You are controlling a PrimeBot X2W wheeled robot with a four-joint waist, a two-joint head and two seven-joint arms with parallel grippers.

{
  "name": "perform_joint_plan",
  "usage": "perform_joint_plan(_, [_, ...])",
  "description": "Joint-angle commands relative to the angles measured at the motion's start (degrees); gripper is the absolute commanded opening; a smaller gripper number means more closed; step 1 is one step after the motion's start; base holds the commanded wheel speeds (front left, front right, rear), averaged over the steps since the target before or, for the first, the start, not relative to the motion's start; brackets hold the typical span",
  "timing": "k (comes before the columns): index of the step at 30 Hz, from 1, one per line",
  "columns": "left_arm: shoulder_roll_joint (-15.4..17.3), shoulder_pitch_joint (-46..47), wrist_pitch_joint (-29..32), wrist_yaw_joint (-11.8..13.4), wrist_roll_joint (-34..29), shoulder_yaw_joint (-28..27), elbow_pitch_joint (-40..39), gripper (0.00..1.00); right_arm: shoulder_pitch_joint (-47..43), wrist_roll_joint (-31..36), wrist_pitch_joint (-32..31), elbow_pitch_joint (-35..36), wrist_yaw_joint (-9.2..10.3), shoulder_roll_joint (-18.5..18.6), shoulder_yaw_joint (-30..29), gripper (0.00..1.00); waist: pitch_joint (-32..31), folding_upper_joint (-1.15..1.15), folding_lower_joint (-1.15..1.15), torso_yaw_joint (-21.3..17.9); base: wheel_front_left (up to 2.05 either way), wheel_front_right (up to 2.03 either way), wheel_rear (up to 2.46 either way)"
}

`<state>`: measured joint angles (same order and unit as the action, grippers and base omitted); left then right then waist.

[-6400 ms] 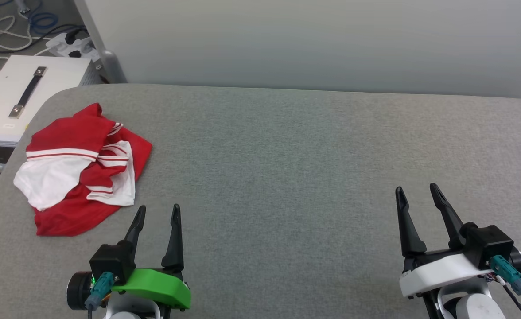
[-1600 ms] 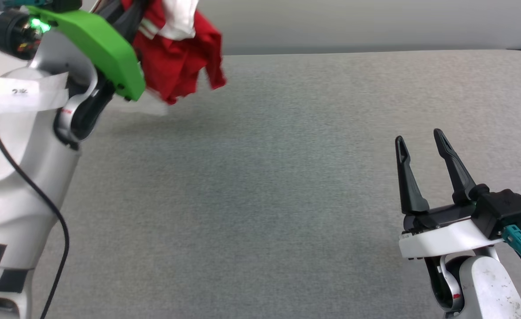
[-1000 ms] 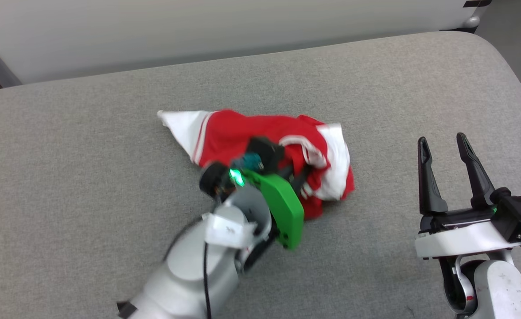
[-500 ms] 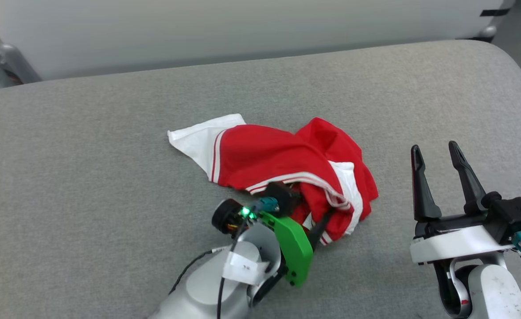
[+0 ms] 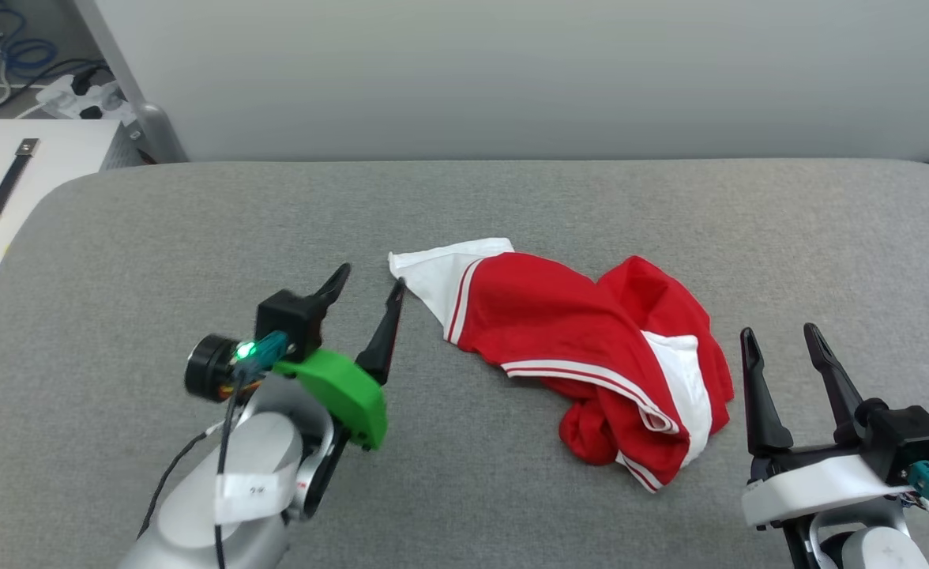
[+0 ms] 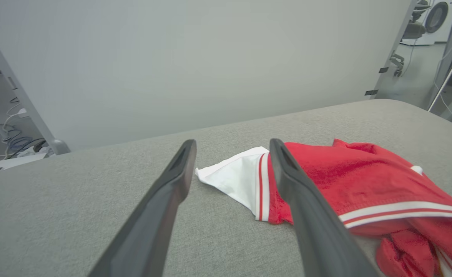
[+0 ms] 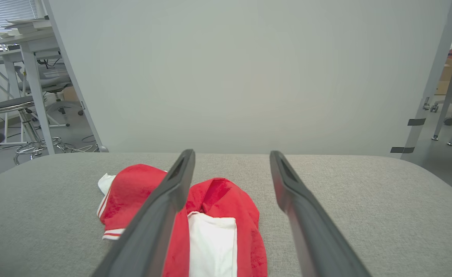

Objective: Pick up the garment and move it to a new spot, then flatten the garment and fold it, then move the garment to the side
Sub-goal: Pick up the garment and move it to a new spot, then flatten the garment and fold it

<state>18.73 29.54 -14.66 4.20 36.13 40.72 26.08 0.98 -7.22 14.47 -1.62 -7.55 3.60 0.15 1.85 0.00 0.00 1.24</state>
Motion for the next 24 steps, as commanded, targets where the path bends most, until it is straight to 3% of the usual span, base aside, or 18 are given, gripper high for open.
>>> perform_joint_plan(1, [1.1,-3.0,-0.3,0.9,-0.3,-1.4,-1.8,1.00,-0.7,0.3,0.5,-0.2,0.06,0.1,-0.3,1.00,-2.0,0.00,0.00,2.4,0.00,0.00,0.00])
perform_joint_plan(5, [3.2,-10.9,-0.3,2.7,-2.4,-7.1,-9.3,1.00,-1.7,0.1,0.5,-0.6,0.06,0.2,-0.8,1.00,-2.4,0.00,0.00,3.1,0.00,0.00,0.00])
perform_joint_plan(11, [0.8,-21.4,-0.3,2.6,-6.5,-14.8,-17.7,1.00,-2.7,-0.1,0.5,-1.0,0.06,0.2,-0.9,1.00,-2.8,0.00,0.00,3.2,0.00,0.00,0.00])
perform_joint_plan(24, [-6.4,-27.2,-0.3,-5.0,-15.5,-24.4,-20.5,1.00,-2.8,-0.3,0.5,-2.2,0.06,0.1,-0.2,1.00,-3.1,0.00,0.00,2.5,0.00,0.00,0.00])
